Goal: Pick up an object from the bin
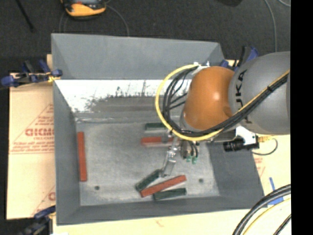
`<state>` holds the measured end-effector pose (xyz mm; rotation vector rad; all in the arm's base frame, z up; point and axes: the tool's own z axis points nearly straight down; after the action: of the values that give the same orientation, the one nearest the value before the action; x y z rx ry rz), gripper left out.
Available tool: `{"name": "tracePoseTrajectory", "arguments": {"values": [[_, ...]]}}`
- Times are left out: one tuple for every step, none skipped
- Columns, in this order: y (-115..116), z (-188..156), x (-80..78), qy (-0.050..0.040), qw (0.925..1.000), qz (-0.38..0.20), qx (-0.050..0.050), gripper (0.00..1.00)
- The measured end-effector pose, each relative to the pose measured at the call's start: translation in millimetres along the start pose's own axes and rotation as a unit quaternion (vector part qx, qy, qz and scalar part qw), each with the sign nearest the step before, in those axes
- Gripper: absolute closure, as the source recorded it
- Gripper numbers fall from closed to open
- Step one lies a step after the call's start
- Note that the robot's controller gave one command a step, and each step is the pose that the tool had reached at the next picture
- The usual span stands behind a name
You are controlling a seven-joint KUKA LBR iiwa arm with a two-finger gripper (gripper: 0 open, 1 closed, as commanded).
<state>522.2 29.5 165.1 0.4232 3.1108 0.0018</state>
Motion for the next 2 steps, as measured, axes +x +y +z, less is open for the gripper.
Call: {"name": "tracePoseTrajectory", "arguments": {"values": [[-12.2,93.6,16.2,0.0,0.9994,-0.035,0.0,1.0],[-12.2,93.6,16.2,0.0,0.9994,-0.035,0.0,1.0]]}}
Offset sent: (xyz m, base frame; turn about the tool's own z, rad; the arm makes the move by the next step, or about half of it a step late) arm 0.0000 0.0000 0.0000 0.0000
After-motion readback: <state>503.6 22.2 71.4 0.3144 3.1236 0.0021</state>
